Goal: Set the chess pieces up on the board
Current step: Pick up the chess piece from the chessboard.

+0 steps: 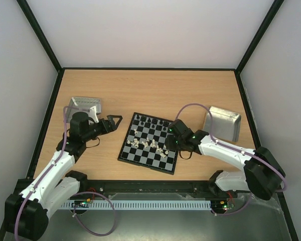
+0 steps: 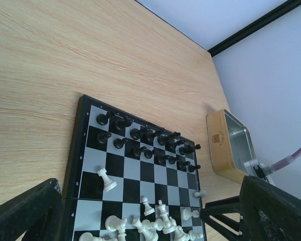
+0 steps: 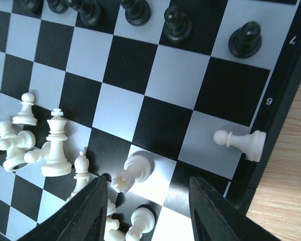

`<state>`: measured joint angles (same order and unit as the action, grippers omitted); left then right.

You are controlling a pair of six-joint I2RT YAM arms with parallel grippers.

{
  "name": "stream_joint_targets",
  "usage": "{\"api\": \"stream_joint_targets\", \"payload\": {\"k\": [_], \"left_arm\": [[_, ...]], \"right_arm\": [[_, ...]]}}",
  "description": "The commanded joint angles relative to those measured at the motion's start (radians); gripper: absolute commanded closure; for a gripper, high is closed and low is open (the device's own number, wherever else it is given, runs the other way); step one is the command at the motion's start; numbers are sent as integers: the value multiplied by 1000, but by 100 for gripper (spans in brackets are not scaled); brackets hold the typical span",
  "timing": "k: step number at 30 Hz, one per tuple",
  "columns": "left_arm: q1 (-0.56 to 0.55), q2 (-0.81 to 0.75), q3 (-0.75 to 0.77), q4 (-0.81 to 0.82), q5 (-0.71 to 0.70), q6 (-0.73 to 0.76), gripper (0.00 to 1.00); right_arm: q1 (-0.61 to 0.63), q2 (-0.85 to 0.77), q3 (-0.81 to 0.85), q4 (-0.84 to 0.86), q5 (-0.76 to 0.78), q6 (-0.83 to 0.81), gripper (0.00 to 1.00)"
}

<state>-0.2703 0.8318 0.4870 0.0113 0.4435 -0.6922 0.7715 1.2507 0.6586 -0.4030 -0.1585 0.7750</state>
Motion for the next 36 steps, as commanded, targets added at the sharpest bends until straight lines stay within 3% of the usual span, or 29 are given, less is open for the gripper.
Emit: {"api": "stream_joint_targets", "payload": {"k": [1, 11, 27, 36], "left_arm": [[-4, -15, -16, -14, -4, 26, 3], [-5, -27, -26, -20, -25, 36, 3], [-5, -47, -20, -51, -49, 50, 3], [-4, -48, -20, -59, -55, 52, 3]], "right_arm": [[30, 40, 34, 1, 54, 19, 58], [57, 90, 57, -4, 69, 10, 70], [82, 88, 90, -16, 133, 23, 63], [95, 153, 90, -2, 130, 15, 75]]}}
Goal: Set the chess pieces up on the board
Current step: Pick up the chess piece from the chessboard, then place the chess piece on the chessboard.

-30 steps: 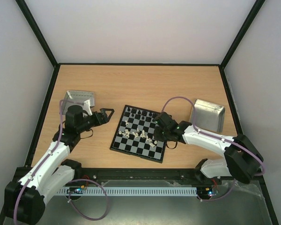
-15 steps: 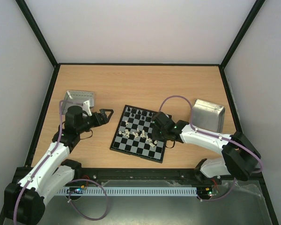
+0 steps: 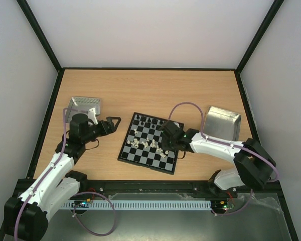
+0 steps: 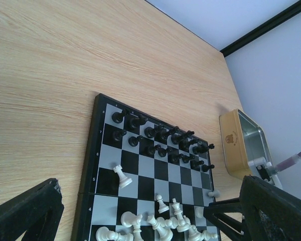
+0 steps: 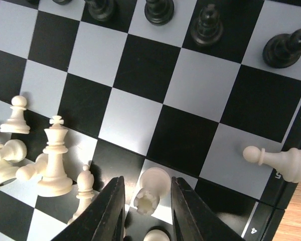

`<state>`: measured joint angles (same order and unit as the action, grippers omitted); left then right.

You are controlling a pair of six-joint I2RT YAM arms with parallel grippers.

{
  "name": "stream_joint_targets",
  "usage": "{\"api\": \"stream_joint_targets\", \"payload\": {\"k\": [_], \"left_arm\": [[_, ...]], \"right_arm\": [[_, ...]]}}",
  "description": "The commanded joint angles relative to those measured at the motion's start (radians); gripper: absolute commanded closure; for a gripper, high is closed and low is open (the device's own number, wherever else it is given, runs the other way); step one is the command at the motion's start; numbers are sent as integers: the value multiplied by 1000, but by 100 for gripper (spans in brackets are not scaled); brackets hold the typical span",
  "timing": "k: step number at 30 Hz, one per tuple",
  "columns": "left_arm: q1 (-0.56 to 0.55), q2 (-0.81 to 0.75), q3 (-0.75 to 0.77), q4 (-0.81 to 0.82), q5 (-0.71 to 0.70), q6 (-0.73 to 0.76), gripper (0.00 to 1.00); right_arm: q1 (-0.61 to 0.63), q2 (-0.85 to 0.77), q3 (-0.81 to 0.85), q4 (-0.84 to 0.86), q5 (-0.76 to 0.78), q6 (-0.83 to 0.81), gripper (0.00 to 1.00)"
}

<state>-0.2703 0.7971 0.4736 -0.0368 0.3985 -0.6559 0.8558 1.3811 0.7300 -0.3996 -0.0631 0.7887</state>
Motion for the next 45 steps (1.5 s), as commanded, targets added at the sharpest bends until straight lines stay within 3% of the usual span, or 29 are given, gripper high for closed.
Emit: {"api": "stream_joint_targets", "payload": {"k": [1, 6, 14, 19, 34, 45], "left_arm": [[-5, -14, -5, -13, -10, 17, 3], [-4, -18, -6, -18, -14, 18, 3], [-4, -22, 16, -30, -43, 12, 3], [-4, -64, 29, -77, -163, -25, 3], [-3, -317, 127, -279, -532, -51, 0], [-3, -386, 184, -342, -641, -33, 0]], "right_arm": [[11, 26, 18, -5, 37, 3, 76], [16, 1, 23, -6, 69, 12, 92], [30, -88, 77, 11, 54, -1, 96], [88, -84, 123, 36, 45, -7, 96], [373, 333, 476, 48, 135, -77, 97], [420, 524, 609, -38, 203, -80, 97]]}}
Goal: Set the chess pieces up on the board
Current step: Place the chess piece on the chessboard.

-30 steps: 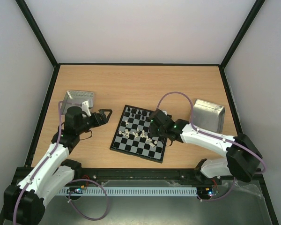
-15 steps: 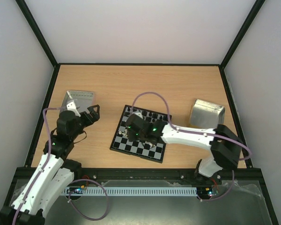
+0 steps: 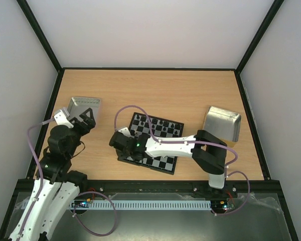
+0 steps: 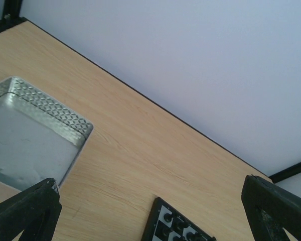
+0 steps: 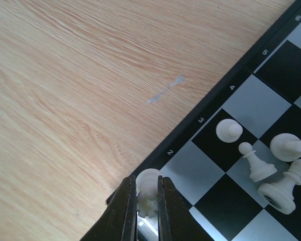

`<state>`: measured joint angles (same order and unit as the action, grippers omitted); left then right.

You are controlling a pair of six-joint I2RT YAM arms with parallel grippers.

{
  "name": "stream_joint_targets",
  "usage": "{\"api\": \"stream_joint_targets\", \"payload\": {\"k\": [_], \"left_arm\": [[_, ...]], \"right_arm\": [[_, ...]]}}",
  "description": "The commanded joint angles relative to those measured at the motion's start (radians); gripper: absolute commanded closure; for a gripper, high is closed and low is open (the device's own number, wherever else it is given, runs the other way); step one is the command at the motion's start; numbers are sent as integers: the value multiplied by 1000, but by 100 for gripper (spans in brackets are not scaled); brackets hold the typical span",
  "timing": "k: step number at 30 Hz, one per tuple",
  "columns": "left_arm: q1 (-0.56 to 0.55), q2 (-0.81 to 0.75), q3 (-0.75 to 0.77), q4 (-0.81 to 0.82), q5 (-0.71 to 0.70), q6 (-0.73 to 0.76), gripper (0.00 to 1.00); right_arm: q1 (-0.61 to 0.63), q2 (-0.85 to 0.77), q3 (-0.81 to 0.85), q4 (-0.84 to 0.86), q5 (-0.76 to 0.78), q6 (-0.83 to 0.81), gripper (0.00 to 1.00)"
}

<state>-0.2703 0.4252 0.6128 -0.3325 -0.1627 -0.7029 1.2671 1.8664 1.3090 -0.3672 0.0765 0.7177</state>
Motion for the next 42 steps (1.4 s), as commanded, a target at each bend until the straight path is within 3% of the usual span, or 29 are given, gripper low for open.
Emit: {"api": "stream_joint_targets", "payload": {"k": [1, 20, 23, 26, 30, 42], "left_arm": [[-3, -18, 47, -47, -87, 18, 0], [-3, -19, 19, -60, -106, 2, 0], [-4, -17, 17, -60, -103, -1, 0], [-3, -18, 19, -61, -100, -2, 0], [-3, -14, 26, -63, -93, 3, 0], [-3, 30, 26, -22, 18, 71, 0]], "right_arm": [[11, 45, 35, -78, 63, -11, 97], [33, 84, 43, -128, -4, -28, 95], [34, 93, 57, -128, -21, -35, 90], [34, 76, 59, -115, -34, -28, 78], [32, 29, 77, -148, 55, -7, 65], [-63, -159, -63, -68, 179, 83, 64]]}}
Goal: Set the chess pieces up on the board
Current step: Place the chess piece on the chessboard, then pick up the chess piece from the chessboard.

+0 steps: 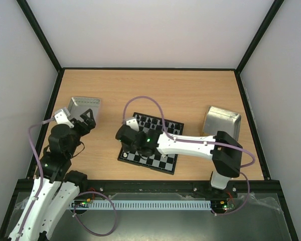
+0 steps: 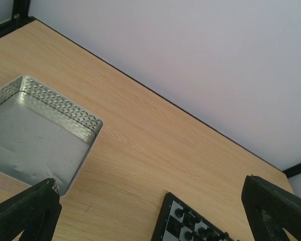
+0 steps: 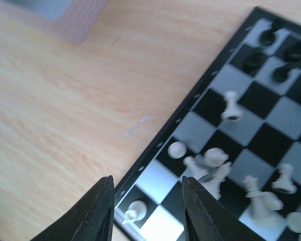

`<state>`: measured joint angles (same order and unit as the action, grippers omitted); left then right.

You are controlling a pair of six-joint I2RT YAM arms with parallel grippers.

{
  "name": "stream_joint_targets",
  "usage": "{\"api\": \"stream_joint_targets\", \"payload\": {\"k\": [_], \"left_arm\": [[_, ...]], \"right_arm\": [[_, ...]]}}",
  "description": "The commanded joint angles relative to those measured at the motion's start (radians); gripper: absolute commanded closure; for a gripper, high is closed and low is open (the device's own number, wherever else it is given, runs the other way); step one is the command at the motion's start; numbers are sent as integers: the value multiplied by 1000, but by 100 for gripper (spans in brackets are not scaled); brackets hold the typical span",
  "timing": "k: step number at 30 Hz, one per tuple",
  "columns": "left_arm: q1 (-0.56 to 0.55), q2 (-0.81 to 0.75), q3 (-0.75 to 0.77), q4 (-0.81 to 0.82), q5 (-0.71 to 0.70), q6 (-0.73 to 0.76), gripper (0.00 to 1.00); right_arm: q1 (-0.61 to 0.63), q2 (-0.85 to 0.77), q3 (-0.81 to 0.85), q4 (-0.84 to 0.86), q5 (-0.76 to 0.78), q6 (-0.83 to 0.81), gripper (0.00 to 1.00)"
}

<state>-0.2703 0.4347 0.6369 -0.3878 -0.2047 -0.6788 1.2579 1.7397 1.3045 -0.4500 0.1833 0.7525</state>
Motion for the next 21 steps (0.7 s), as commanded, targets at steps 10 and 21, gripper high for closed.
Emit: {"api": "stream_joint_targets", "payload": {"k": [10, 21], "left_arm": [[-3, 95, -6, 55, 152, 58, 0], [-3, 105, -13, 61, 154, 58, 0]], "right_arm": [[-110, 75, -44, 12, 12, 32, 77], [-115, 162, -4, 0, 28, 9, 71]]}}
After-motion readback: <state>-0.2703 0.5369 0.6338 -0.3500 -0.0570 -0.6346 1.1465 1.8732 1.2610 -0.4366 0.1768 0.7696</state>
